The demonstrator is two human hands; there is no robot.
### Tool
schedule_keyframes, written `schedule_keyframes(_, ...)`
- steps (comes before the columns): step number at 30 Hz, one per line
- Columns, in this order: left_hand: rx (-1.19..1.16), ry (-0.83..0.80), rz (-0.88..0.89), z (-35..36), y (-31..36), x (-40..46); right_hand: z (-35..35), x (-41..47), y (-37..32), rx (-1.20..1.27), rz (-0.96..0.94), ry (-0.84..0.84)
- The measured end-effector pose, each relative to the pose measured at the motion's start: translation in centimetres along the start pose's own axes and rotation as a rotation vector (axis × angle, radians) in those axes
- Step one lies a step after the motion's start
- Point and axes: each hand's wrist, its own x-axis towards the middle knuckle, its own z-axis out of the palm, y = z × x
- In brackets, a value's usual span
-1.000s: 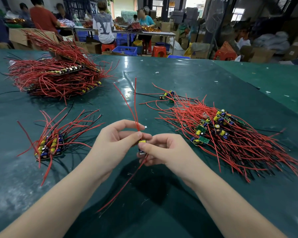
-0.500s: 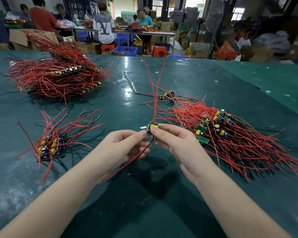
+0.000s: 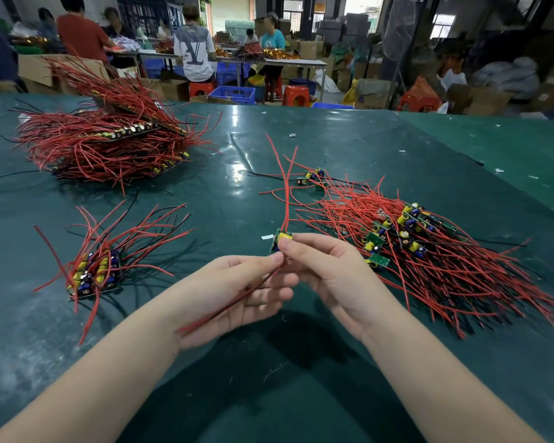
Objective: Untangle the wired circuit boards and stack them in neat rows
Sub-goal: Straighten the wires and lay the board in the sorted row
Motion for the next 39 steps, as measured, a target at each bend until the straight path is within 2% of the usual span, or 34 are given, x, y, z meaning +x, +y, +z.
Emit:
schedule_keyframes(12, -0.217, 0.01, -0.137, -0.6, -0.5, 1.1, -0.1, 0.1, 0.0, -0.054, -0.005, 0.01)
schedule_keyframes(17, -0.215, 0.021, -0.095, -0.6, -0.6, 1.2, -0.5, 0.3, -0.2, -0.032, -0.004, 0.064)
schedule_keyframes(21, -0.141, 0.016, -0.006, -0.2, -0.6, 0.8, -0.6, 0.2, -0.4, 0.053, 0.078, 0.07)
schedule_keyframes(24, -0.051, 0.071, 0.091, 0.2, -0.7, 0.6, -0.8, 0.3, -0.4, 0.093, 0.149, 0.072)
schedule_keyframes(27, 0.162, 0.15, 0.217, 0.6, -0.8, 0.5, -0.9, 0.4, -0.4, 0.136, 0.183, 0.081)
schedule_keyframes(35, 0.798, 0.348, 0.448, 0.3, -1.5, 0.6, -0.8, 0.4, -0.4, 0.051, 0.146, 0.052)
schedule_keyframes(39, 0.942, 0.4, 0.544, -0.1, -1.7, 0.7, -0.8, 0.4, -0.4, 0.05, 0.133, 0.047)
